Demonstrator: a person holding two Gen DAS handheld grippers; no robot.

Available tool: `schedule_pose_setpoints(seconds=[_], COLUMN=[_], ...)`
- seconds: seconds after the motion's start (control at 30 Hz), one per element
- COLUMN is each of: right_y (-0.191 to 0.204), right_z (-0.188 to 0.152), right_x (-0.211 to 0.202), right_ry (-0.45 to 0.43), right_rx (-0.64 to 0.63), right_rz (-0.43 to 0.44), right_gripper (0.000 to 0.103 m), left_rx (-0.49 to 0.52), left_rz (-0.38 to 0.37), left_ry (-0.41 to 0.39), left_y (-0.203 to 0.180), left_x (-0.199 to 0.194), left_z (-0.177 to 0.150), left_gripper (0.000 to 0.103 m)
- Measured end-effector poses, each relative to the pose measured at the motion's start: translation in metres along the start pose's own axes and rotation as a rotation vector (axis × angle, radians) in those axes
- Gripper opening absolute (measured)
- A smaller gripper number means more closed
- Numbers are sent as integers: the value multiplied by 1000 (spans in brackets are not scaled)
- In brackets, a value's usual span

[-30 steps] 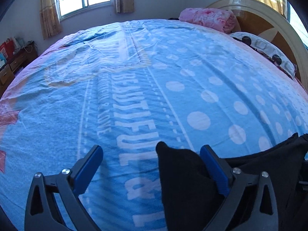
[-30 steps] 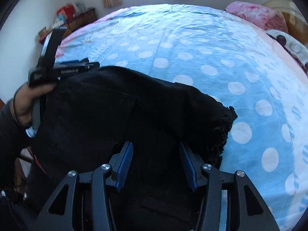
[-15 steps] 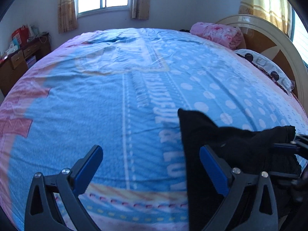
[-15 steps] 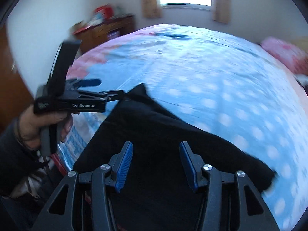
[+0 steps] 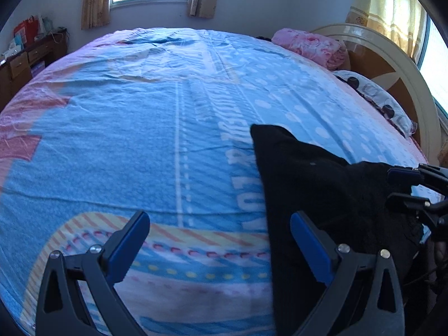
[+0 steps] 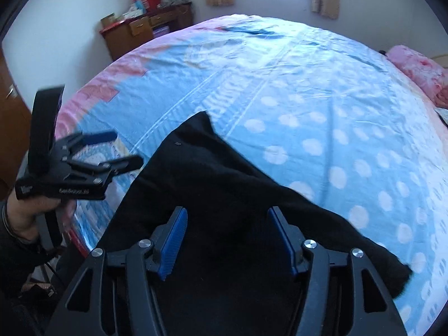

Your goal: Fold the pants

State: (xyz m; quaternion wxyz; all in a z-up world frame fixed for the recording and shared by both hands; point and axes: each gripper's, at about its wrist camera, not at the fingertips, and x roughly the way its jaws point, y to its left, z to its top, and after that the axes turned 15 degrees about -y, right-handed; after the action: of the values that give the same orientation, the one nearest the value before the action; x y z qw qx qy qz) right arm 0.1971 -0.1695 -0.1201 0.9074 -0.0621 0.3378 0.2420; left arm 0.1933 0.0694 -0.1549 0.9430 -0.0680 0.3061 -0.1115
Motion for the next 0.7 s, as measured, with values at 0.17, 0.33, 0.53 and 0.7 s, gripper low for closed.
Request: schedule_pose_setpoints(seconds=[0.17,0.33,0.53,0.7], right_y=[-40,-59,-52,-81], right_z=[-34,-54,-53,-71], right_x=[-11,-6,-41,-84], right_ry=[23,0,-95,-161], right_rx=[94,130,122,234], right_rz=[-101,-82,-93,-182], right_gripper=[61,61,61,61], left_rx=[4,4,16,28], left_rz=[-32,-70,-97,-91], left_ry=[15,27,46,41], left_y=[-15,-34,-52,-57], left_x=[2,3,0,1], left_z=[-8,-12,-27,-33], left_gripper=[103,103,103,103])
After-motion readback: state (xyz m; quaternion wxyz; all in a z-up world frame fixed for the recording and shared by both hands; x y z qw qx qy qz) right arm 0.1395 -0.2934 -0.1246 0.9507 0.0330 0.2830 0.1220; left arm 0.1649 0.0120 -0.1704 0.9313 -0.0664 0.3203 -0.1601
